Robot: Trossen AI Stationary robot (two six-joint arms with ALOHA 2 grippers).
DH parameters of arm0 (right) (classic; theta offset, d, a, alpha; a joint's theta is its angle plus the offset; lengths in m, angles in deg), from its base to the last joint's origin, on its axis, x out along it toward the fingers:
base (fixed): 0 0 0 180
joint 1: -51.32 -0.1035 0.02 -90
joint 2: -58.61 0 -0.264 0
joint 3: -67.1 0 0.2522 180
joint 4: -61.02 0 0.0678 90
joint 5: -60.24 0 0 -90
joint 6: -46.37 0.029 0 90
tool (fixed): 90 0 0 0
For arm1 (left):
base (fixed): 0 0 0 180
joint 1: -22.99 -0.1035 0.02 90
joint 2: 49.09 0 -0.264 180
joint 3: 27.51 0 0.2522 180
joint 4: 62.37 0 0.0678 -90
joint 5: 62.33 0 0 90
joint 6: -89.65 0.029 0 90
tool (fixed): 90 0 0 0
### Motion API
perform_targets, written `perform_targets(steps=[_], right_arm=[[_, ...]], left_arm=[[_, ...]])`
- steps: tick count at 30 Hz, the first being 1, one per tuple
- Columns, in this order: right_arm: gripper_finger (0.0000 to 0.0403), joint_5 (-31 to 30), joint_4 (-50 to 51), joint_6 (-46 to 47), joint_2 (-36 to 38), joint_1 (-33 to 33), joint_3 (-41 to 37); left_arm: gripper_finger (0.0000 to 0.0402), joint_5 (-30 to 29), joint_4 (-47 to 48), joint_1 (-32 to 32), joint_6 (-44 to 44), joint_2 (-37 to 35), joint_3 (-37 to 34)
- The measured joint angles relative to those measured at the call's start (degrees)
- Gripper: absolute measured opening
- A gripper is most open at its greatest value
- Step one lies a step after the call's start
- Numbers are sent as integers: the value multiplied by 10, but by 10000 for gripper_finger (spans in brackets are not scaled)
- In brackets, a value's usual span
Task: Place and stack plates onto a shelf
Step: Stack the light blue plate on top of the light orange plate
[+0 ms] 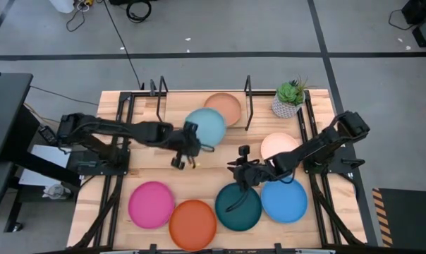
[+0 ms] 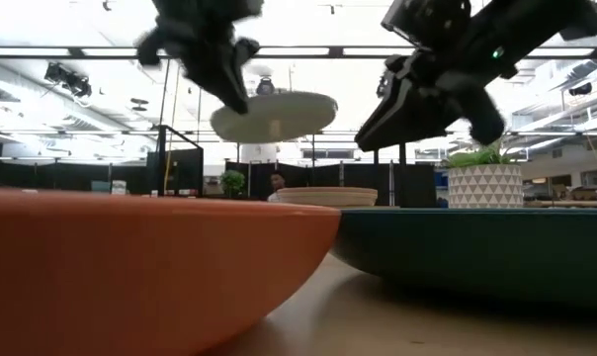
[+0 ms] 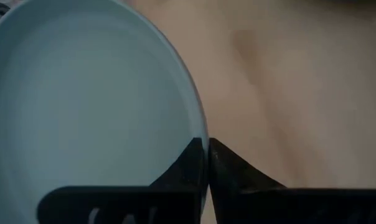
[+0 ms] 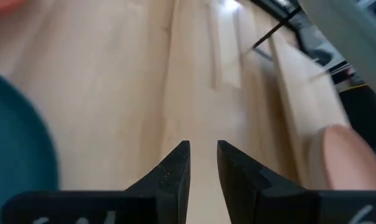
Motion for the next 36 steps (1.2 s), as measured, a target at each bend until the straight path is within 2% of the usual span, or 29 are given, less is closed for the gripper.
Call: perform_targets(steps=[3, 11, 16, 21, 25, 28, 36], right_arm=[[86, 19, 28, 26, 24, 1, 0], [86, 3, 76, 75, 90, 0, -11], [86, -13, 46, 93, 132, 1, -62], [86, -13, -2, 100, 166, 4, -107], [86, -11, -16, 106, 184, 4, -126], [86, -11, -16, 114, 190, 4, -132], [86, -10, -15, 118, 190, 4, -132]], left_arm=[[17, 1, -44, -44, 67, 28, 0], [17, 39, -127, -133, 222, 113, 12], [16, 117, -134, -186, 247, 170, 71], [16, 123, -130, -220, 264, 215, 118], [16, 142, -127, -238, 276, 237, 125], [34, 151, -138, -242, 249, 252, 124], [126, 152, -129, -230, 203, 228, 126]])
